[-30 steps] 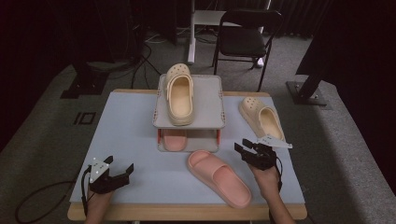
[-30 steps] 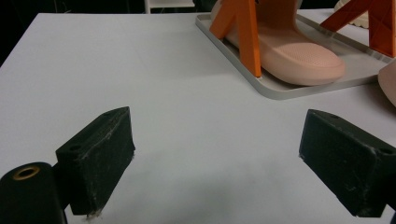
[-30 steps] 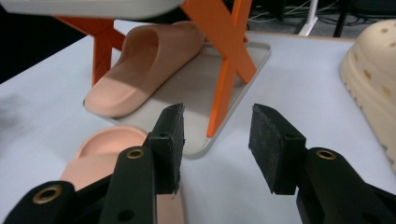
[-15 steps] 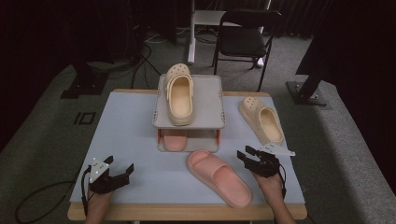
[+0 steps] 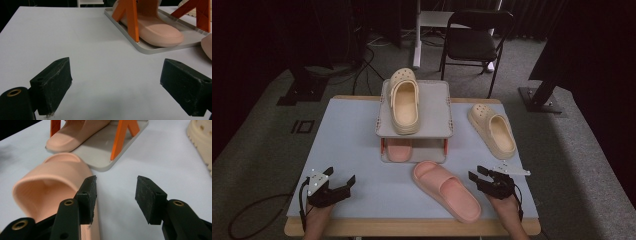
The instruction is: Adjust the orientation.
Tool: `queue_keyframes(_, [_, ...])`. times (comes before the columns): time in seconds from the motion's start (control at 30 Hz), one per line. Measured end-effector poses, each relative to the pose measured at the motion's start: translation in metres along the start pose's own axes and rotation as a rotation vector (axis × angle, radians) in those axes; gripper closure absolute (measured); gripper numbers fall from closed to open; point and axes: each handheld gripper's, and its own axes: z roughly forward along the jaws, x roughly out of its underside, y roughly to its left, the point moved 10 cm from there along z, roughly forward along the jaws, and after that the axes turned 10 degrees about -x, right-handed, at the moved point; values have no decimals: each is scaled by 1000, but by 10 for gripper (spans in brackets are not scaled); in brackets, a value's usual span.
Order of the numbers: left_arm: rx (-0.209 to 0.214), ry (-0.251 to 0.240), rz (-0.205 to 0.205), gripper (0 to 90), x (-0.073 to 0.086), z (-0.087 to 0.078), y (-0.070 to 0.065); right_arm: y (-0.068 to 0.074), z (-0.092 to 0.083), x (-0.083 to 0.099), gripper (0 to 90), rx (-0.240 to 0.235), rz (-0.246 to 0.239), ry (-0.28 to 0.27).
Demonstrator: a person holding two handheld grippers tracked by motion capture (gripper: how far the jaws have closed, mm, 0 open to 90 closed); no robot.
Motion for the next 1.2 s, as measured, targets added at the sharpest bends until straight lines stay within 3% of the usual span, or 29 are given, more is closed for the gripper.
queue_keyframes(0.2, [-3,-2,6,100,-1,0,0,-3,4,10,507,6,0,26])
queue_keyframes(0.43, [-6,-3,4,100,-1,0,2,0,14,11,507,-27,-2,39])
queue_keyframes(0.67, [-7,-3,6,100,-1,-1,2,19,27,18,509,-89,-37,85])
queue_keyframes(0.97, [-6,1,3,100,0,0,2,27,40,14,527,-130,-59,113])
queue_keyframes(1.07, [-6,0,6,100,0,0,1,27,48,12,554,-143,-53,123])
queue_keyframes(1.2, [-8,5,7,100,1,1,2,30,53,11,639,-135,-82,145])
